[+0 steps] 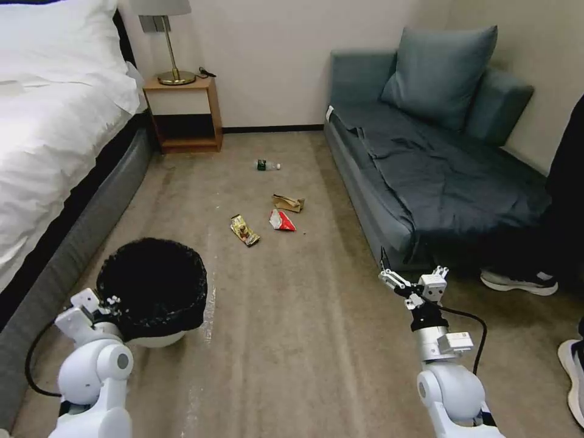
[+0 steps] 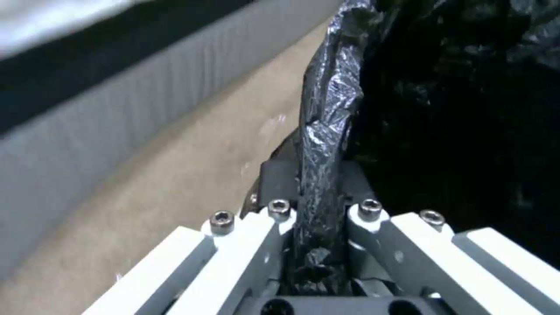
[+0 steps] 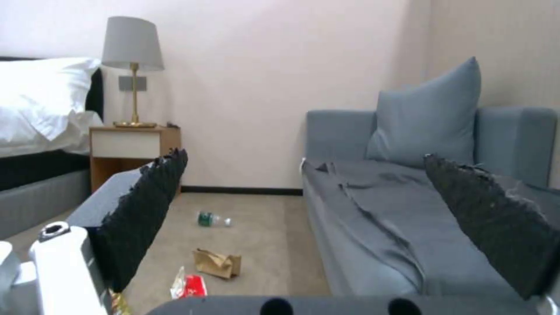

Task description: Pick up the trash bin, then pick up the garbage on the floor and place it into the trash bin.

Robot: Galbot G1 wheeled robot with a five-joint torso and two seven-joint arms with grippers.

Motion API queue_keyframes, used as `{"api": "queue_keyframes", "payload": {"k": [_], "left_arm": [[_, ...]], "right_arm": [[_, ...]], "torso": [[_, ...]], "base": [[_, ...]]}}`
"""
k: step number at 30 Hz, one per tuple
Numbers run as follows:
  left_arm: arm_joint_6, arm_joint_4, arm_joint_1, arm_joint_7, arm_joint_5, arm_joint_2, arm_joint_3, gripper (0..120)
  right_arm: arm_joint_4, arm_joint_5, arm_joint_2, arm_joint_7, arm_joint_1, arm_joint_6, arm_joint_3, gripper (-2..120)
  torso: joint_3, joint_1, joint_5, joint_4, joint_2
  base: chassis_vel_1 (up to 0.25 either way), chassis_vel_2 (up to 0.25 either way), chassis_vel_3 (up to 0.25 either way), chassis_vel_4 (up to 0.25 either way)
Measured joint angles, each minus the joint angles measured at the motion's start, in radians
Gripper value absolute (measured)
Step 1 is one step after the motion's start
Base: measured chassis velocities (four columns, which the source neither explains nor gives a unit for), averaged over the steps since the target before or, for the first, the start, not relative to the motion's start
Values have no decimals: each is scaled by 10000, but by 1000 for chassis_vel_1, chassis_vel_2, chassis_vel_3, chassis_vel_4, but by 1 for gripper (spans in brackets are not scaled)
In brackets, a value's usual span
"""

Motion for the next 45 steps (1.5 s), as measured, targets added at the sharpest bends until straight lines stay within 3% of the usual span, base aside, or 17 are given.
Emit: {"api": "queue_keyframes", "payload": {"k": [4, 8, 31, 45], "left_arm": [[279, -763, -38, 214, 300, 86, 44, 4], [327, -1062, -99, 269, 469, 74, 152, 4], [24, -750, -30, 414, 709, -56, 66, 4], [17, -958, 112, 491, 879, -137, 119, 4]], "right_arm": [[-12, -103, 12, 1, 54, 88, -63, 100], [-11, -136, 51, -14, 86, 105, -146, 100], [-26, -134, 107, -241, -63, 54, 111, 100], [-60, -107, 119, -461, -226, 290, 215, 100]], "torso": [[0, 0, 4, -1, 0], [-1, 0, 3, -1, 1], [-3, 0, 2, 0, 3], [-2, 0, 3, 0, 3]], "base": [[0, 0, 0, 0], [0, 0, 0, 0], [-2, 2, 1, -1], [-105, 105, 111, -106]]}}
